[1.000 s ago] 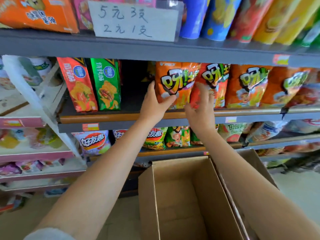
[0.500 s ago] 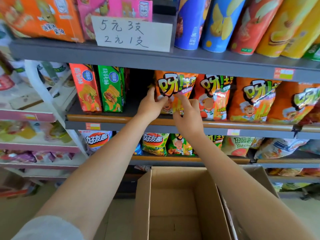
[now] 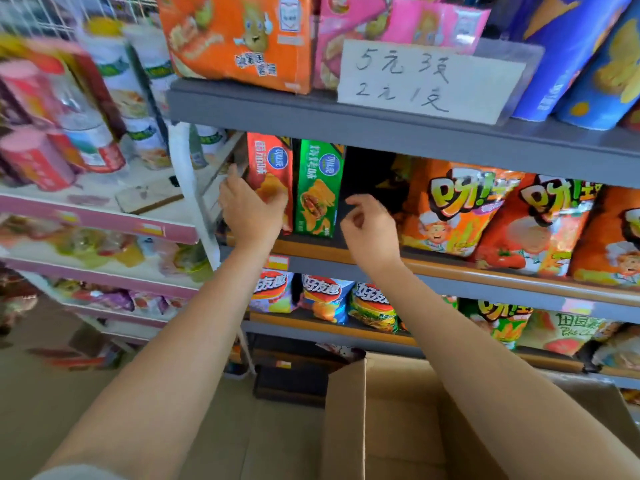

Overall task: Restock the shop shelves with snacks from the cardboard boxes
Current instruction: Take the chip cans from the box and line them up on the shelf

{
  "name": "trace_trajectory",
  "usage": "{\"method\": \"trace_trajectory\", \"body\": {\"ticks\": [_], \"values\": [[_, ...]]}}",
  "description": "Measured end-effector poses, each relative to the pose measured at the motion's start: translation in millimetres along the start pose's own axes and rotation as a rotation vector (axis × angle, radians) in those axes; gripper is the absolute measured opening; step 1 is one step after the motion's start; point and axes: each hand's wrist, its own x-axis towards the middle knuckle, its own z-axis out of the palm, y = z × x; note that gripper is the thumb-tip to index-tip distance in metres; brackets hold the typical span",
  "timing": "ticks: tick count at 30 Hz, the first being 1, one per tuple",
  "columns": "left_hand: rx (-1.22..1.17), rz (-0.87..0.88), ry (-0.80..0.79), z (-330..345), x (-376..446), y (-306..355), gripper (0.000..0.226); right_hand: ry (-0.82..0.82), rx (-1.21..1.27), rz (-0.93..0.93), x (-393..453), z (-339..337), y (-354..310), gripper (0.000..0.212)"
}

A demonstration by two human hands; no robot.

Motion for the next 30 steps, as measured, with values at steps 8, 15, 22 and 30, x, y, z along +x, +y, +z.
{"method": "trace_trajectory", "body": {"ticks": [8,15,22,30], "values": [[-0.187,0.036,-0.338,10.3,27.6,-13.2,0.091,-0.038,-0.065,0.190,41.5,34.0,-13.0,0.030],[-0.253,0.083,-0.414,13.0,33.2,-13.2,0.101,0.007,-0.106,0.145,45.1,33.6,-12.8,0.016],[-0.240,0.059,-0.396,13.3,31.4,-12.8,0.094,0.022,-0.075,0.117,39.4,32.1,-11.7,0.011],[-0.206,0.030,-0.410,14.1,30.3,-7.7,0.093,0.032,-0.045,0.167,35.4,29.5,-15.9,0.011]]}}
